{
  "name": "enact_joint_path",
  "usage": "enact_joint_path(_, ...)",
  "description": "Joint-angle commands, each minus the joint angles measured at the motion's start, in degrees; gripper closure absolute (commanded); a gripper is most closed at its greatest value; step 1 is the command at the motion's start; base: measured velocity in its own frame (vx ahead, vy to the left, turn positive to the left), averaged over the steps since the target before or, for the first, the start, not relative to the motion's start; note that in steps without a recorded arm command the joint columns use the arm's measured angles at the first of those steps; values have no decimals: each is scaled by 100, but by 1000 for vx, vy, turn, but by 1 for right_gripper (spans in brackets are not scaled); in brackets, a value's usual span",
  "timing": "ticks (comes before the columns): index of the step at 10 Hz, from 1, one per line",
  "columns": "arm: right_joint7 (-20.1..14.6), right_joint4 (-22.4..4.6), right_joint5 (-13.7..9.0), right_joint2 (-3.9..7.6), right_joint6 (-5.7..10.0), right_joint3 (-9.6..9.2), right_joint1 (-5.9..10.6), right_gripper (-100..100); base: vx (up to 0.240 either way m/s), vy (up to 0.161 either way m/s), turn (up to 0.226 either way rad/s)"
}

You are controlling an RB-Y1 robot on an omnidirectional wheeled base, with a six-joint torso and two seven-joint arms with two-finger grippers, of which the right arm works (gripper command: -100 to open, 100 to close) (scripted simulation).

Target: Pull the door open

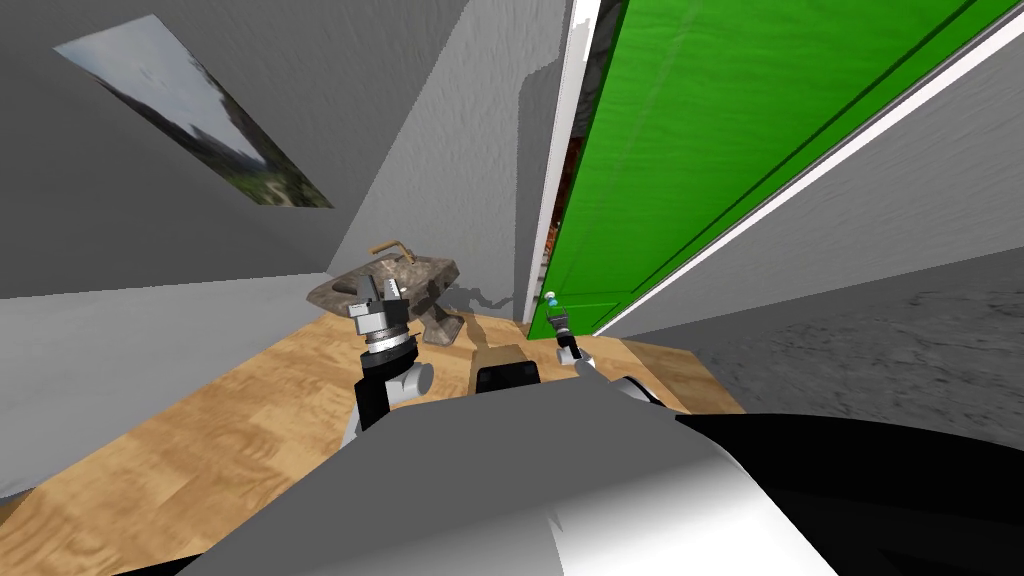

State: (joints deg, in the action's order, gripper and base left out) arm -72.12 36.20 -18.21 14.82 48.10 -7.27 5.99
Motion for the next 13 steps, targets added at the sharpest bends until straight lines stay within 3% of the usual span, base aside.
enact_joint_path(1, -200, 31, -39, -14, -14, -26, -13, -100, -52, -30, 16)
enact_joint_path(9, -1379, 98, -336, -110, -89, -226, 24, -100, -56, -25, 20)
enact_joint_path(12, -1715, 117, -419, -137, -110, -282, 34, -100, -48, -26, 15)
enact_joint_path(13, -1632, 112, -401, -132, -105, -270, 33, -100, -23, -14, 4)
